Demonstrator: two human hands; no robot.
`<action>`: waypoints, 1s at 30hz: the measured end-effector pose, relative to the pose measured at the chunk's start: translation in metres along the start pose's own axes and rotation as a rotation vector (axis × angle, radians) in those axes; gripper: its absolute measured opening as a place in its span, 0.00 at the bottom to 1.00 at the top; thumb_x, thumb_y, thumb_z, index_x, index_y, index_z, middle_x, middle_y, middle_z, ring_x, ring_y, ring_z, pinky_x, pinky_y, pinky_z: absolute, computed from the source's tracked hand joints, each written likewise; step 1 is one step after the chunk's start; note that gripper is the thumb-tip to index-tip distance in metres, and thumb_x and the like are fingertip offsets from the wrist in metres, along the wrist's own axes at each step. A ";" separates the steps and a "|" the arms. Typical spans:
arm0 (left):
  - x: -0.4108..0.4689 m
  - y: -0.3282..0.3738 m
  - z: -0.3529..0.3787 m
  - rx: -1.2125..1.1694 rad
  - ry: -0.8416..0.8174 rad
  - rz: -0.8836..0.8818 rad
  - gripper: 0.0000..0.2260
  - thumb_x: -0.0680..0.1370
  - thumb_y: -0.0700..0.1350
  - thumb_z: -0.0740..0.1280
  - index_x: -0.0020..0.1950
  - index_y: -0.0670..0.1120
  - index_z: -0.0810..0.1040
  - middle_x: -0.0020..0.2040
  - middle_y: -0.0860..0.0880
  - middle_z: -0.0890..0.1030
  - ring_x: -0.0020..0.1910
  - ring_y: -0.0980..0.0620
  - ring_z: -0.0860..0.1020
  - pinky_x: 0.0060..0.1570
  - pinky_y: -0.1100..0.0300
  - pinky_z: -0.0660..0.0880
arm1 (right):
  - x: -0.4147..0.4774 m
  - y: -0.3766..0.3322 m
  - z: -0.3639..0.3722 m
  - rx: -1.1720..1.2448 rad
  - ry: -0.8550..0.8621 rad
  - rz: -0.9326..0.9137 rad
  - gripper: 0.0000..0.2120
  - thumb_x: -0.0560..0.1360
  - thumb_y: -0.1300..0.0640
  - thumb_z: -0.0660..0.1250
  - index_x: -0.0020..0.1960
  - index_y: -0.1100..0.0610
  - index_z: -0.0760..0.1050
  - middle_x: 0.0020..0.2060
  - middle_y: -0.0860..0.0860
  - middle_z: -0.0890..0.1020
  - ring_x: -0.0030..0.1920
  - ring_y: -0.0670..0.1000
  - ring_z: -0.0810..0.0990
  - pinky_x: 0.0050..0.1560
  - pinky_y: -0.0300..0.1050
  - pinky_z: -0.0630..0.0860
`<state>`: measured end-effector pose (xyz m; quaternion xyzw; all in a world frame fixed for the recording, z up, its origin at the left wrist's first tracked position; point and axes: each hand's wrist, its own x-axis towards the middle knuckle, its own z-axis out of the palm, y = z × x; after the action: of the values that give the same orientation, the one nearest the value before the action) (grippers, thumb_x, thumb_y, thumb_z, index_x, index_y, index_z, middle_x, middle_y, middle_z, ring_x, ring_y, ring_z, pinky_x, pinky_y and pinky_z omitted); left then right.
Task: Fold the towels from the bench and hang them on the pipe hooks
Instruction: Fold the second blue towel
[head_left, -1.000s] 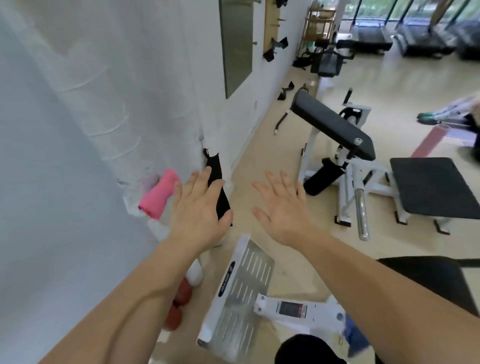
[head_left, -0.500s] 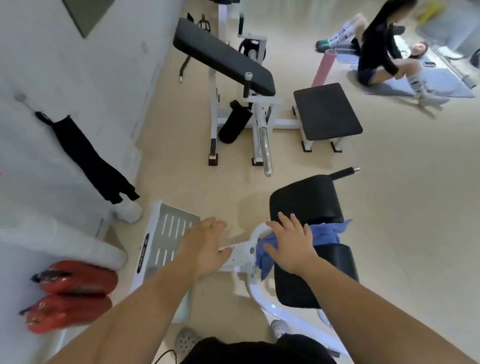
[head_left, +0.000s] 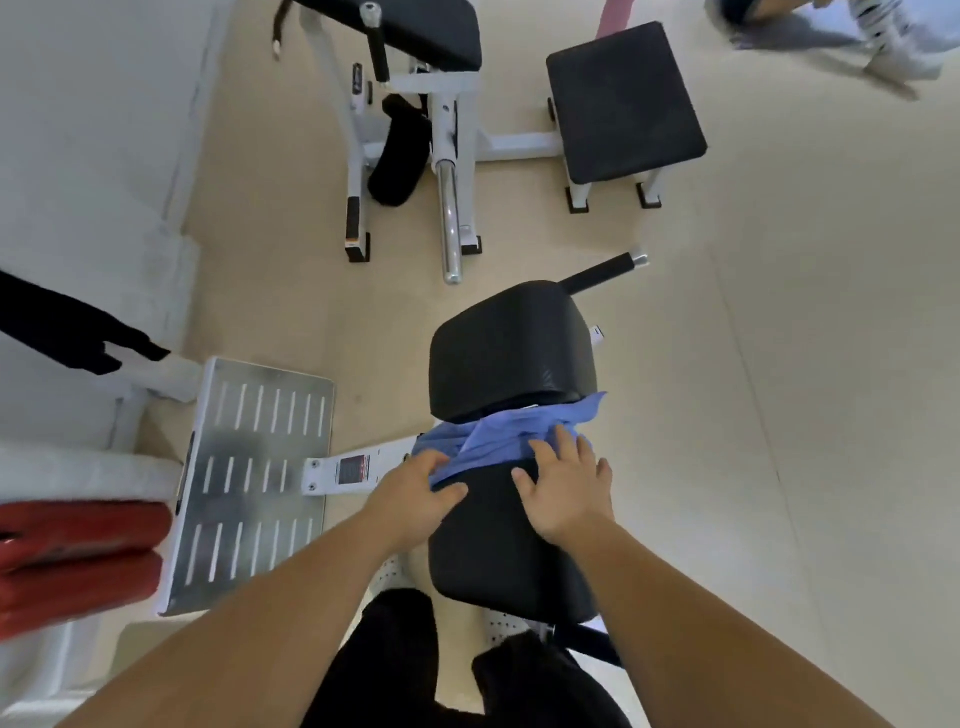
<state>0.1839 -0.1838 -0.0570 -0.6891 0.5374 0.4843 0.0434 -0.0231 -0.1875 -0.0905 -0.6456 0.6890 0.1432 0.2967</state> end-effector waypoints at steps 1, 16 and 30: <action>0.011 0.001 0.004 -0.027 -0.010 -0.024 0.21 0.81 0.56 0.65 0.72 0.51 0.70 0.68 0.46 0.75 0.62 0.45 0.76 0.58 0.54 0.73 | 0.004 0.000 0.007 0.022 0.025 0.017 0.28 0.83 0.37 0.49 0.80 0.46 0.55 0.82 0.53 0.49 0.81 0.61 0.47 0.78 0.64 0.50; 0.145 -0.008 0.046 -0.163 -0.105 -0.148 0.10 0.83 0.46 0.63 0.52 0.42 0.81 0.47 0.41 0.82 0.49 0.42 0.79 0.50 0.52 0.75 | 0.019 0.011 0.048 0.141 0.328 0.018 0.24 0.78 0.37 0.54 0.67 0.46 0.75 0.77 0.51 0.66 0.77 0.57 0.63 0.76 0.57 0.59; 0.060 0.025 -0.009 -0.220 0.139 0.146 0.06 0.85 0.44 0.58 0.50 0.45 0.71 0.43 0.45 0.76 0.40 0.50 0.73 0.42 0.54 0.72 | 0.017 0.010 0.041 0.114 0.283 0.017 0.36 0.80 0.36 0.55 0.82 0.47 0.48 0.81 0.54 0.56 0.80 0.60 0.54 0.77 0.60 0.56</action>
<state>0.1671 -0.2414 -0.0833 -0.6807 0.5313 0.4934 -0.1049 -0.0233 -0.1758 -0.1342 -0.6357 0.7362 0.0139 0.2316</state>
